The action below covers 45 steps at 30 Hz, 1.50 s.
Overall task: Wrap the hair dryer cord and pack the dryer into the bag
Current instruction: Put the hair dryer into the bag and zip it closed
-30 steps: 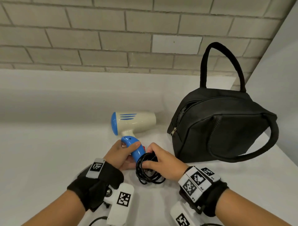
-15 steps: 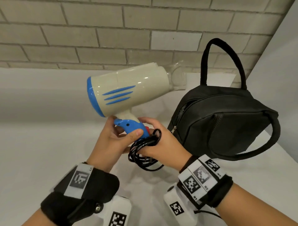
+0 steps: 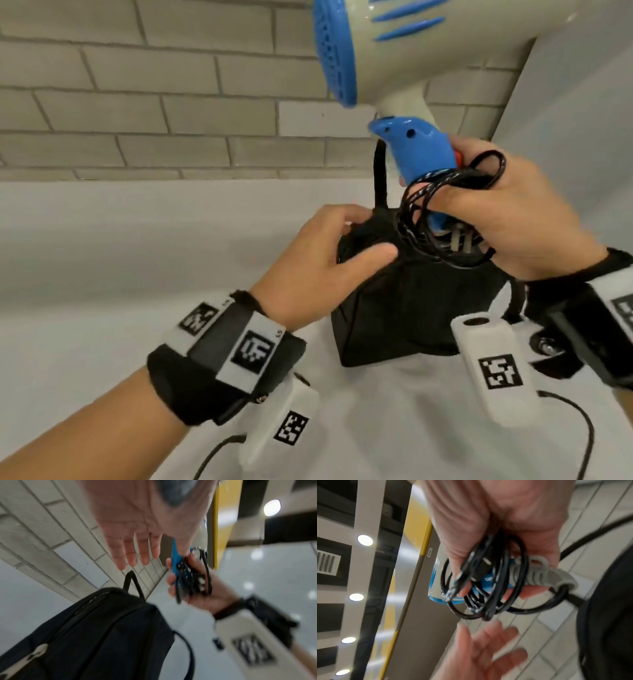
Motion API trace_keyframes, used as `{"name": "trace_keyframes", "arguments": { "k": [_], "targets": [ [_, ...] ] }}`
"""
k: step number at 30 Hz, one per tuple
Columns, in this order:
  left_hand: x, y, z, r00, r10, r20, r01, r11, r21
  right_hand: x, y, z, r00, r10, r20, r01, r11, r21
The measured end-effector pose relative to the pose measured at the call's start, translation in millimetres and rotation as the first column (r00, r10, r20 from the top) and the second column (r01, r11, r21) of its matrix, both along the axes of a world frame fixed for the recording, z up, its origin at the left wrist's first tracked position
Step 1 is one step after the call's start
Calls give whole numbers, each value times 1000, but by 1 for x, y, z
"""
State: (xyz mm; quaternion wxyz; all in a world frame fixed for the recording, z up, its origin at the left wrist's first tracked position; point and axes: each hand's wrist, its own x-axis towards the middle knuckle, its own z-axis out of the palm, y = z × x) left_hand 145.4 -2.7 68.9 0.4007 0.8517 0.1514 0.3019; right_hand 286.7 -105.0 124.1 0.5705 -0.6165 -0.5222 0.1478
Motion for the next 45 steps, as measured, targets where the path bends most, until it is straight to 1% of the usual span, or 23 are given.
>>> {"name": "trace_keyframes", "arguments": {
  "k": [2,3,5,7,8,10,11,13,15,16,18,20,23,26,29,31,33,35,37,39,42,44,45],
  "targets": [
    [21,-4,-9,977,6,-211,44,972,231,28,-6,4,996,-87,22,87,996,-6],
    [31,-5,-12,956,30,-290,64,949,310,42,-8,6,990,-132,40,133,991,-12],
    [48,-5,-14,912,113,-394,66,908,414,66,-10,9,973,-215,83,217,976,-24],
    [58,0,-14,882,178,-437,45,890,454,83,-12,11,956,-255,142,264,963,-48],
    [60,1,-13,875,180,-450,43,896,443,88,-12,12,951,-258,170,272,960,-65],
    [59,4,-10,877,133,-462,58,925,376,91,-11,14,955,-227,189,249,963,-103],
    [56,6,-9,880,100,-464,76,935,345,91,-9,15,965,-190,183,215,968,-128],
    [50,8,-8,889,39,-456,128,935,329,87,-3,14,977,-80,197,123,968,-218],
    [43,9,-8,900,-4,-437,175,920,351,85,6,10,975,52,215,25,941,-338],
    [39,10,-8,904,-20,-428,194,910,367,83,11,7,966,122,226,-20,914,-406],
    [32,12,-10,905,-59,-421,238,891,386,80,21,2,932,265,249,-91,833,-546],
    [25,13,-13,904,-104,-415,278,880,385,76,29,-3,902,361,236,-133,754,-644],
    [19,14,-19,902,-171,-397,323,877,355,73,39,-7,894,397,207,-156,710,-686],
    [14,12,-26,888,-265,-377,400,848,348,71,47,-12,866,437,242,-148,688,-711],
    [11,11,-32,879,-326,-349,451,807,382,68,53,-17,849,442,288,-131,705,-697],
    [8,12,-35,875,-354,-330,468,793,391,65,54,-20,851,448,274,-146,703,-696],
    [2,13,-38,885,-374,-279,457,812,362,61,53,-26,847,466,255,-153,673,-724],
    [-5,12,-41,896,-392,-209,440,850,289,59,51,-34,837,482,260,-136,643,-754],
    [-10,8,-43,908,-380,-175,414,877,246,60,50,-41,829,493,265,-107,605,-789],
    [-11,3,-46,931,-333,-147,359,906,223,64,50,-45,822,502,268,-74,561,-825],
    [-14,3,-49,974,-208,-93,224,949,223,70,51,-41,797,533,286,-23,499,-866],
    [-17,7,-48,990,-125,-63,135,973,189,78,51,-47,772,548,321,43,459,-887],
    [-18,8,-48,994,-97,-58,105,978,178,79,49,-52,780,533,328,79,435,-897]
  ]
}}
